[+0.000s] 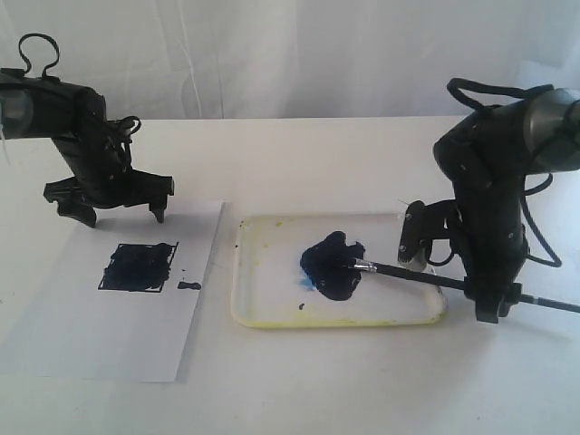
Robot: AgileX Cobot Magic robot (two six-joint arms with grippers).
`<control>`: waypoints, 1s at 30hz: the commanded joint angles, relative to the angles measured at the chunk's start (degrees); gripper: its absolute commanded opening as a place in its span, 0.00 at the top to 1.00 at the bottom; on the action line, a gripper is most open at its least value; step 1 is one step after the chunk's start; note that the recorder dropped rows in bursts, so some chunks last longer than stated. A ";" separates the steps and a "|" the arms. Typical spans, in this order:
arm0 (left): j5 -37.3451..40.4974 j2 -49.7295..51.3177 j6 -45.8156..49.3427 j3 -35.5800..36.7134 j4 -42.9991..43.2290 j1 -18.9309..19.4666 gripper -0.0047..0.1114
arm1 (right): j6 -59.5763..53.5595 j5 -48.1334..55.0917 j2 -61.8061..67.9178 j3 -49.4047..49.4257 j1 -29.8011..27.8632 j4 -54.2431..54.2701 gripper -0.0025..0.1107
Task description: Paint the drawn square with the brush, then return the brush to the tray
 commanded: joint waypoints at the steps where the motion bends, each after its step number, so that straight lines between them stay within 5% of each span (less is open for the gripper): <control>1: 6.78 2.72 0.72 -0.21 0.02 0.24 0.06 | 3.51 -0.80 -0.26 0.27 -0.28 -2.74 0.39; 17: 7.29 -5.34 1.82 -2.77 -0.09 0.24 0.06 | 9.58 -8.32 -8.74 0.27 -0.28 0.11 0.39; 30: 16.28 -12.32 3.61 -5.22 0.62 0.24 0.06 | 18.93 -10.43 -10.27 0.27 -0.28 4.91 0.43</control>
